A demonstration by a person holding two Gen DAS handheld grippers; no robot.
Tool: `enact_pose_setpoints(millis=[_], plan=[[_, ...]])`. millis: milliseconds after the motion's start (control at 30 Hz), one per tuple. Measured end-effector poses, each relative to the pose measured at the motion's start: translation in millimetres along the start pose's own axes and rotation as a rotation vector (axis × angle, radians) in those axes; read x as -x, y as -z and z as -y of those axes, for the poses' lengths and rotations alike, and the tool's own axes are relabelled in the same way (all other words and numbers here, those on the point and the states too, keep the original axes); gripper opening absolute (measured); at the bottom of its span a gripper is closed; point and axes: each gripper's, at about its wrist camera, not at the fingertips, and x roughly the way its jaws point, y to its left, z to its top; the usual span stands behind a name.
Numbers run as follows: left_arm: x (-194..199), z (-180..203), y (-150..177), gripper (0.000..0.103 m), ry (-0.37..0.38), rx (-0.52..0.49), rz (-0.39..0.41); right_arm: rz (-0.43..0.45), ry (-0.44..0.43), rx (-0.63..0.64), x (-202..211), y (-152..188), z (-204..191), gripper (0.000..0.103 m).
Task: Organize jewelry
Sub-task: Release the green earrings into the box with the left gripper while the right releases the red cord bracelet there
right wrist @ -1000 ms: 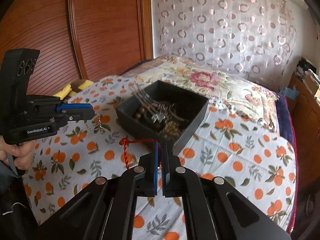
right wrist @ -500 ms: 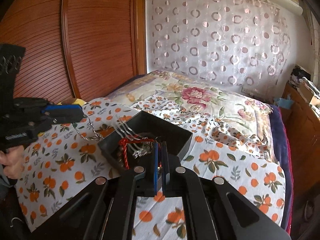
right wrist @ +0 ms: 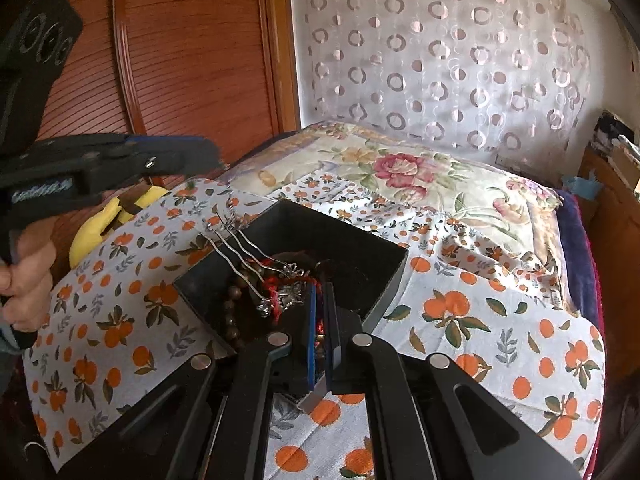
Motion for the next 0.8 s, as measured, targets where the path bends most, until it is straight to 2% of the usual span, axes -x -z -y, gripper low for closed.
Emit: enact_pose_setpoints(millis=[33,67,100,333,700,800], plan=[[-2.3,0.3,-1.5,0.010,0.002,-0.002,-0.002,0.002,-0.002,-0.006,0.6,0.5,1.1,0.009],[-6.9,1.5,-4.2,0.010,0.002,-0.008,-0.005,0.006,-0.001,-0.015,1.9,1.3,2.6,0.018],[-9.2,2.4,-5.6,0.010,0.001,-0.011,-0.007,0.009,0.000,-0.019,2.9,1.7,3.5,0.022],[-30.8,4.5,-12.9,0.010,0.011,-0.015,-0.030,0.024,0.012,-0.034,13.7,6.0,6.9,0.022],[-51.1,6.6,-12.2,0.011,-0.014,-0.021,-0.055,0.015,0.032,-0.054,20.0,17.3,11.4,0.022],[-49.2,5.5,-9.5,0.019,-0.018,-0.011,-0.053,0.013,0.041,-0.065,22.1,20.1,11.3,0.022]])
